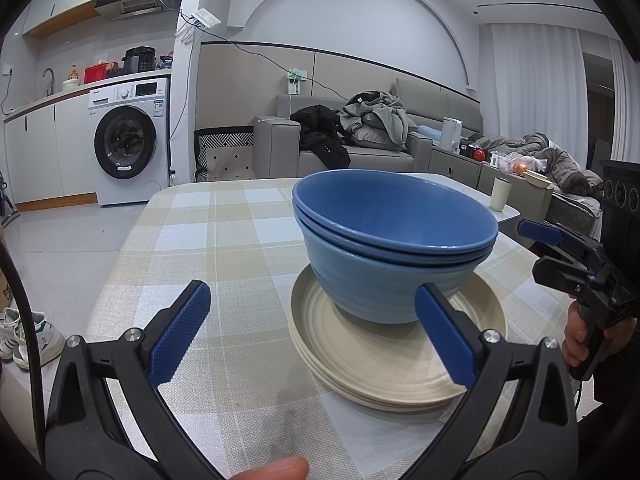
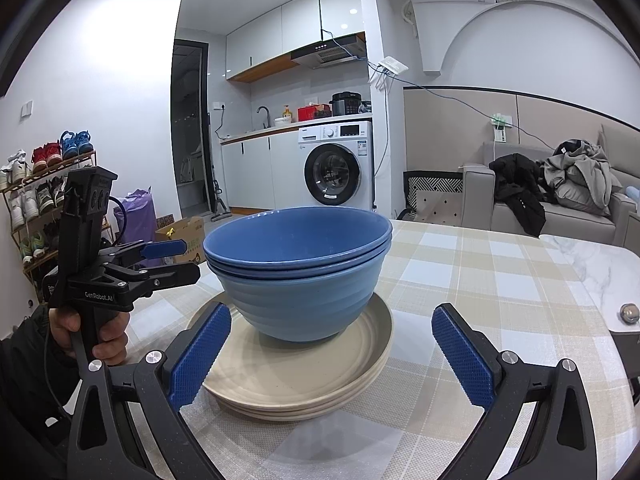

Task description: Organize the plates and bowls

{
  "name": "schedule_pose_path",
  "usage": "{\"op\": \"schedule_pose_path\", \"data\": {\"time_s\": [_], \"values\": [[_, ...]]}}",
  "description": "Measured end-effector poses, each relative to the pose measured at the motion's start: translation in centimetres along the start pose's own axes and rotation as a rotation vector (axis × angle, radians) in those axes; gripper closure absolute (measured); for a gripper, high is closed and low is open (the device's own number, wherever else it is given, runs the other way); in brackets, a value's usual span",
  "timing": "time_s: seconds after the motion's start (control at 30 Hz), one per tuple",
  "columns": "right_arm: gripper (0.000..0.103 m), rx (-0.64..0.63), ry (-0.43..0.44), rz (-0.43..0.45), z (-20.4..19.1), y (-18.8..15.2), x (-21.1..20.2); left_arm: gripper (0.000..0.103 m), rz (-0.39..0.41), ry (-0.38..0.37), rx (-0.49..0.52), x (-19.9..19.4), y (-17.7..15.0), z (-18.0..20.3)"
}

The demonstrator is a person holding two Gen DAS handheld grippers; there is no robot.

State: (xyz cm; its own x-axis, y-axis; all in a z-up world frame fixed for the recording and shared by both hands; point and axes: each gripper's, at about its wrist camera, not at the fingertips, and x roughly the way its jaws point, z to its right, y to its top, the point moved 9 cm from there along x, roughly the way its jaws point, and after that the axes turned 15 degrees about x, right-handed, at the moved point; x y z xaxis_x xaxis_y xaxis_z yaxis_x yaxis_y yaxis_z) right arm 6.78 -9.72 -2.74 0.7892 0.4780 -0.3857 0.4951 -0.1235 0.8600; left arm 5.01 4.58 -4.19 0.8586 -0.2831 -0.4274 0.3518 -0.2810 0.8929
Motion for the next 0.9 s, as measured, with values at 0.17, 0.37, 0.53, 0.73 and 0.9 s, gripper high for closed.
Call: {"op": "schedule_pose_path", "data": {"time_s": [0.17, 0.37, 0.53, 0.73, 0.9], "values": [[0.000, 0.000, 0.000, -0.001, -0.01, -0.02, 0.07, 0.001, 0.000, 0.000, 0.004, 0.14, -0.03, -0.01], [0.000, 0.000, 0.000, 0.000, 0.00, -0.02, 0.01, 0.001, 0.003, 0.001, 0.004, -0.18, -0.03, 0.07], [0.000, 0.000, 0.000, -0.001, 0.01, -0.03, 0.02, 0.001, 0.001, 0.001, 0.005, -0.18, -0.07, 0.07], [0.000, -0.001, 0.000, 0.000, 0.01, -0.03, 0.01, 0.001, 0.001, 0.002, 0.006, -0.09, -0.09, 0.07], [0.000, 0.000, 0.000, 0.000, 0.00, -0.04, 0.01, 0.001, 0.000, 0.003, 0.007, -0.09, -0.10, 0.07]]}}
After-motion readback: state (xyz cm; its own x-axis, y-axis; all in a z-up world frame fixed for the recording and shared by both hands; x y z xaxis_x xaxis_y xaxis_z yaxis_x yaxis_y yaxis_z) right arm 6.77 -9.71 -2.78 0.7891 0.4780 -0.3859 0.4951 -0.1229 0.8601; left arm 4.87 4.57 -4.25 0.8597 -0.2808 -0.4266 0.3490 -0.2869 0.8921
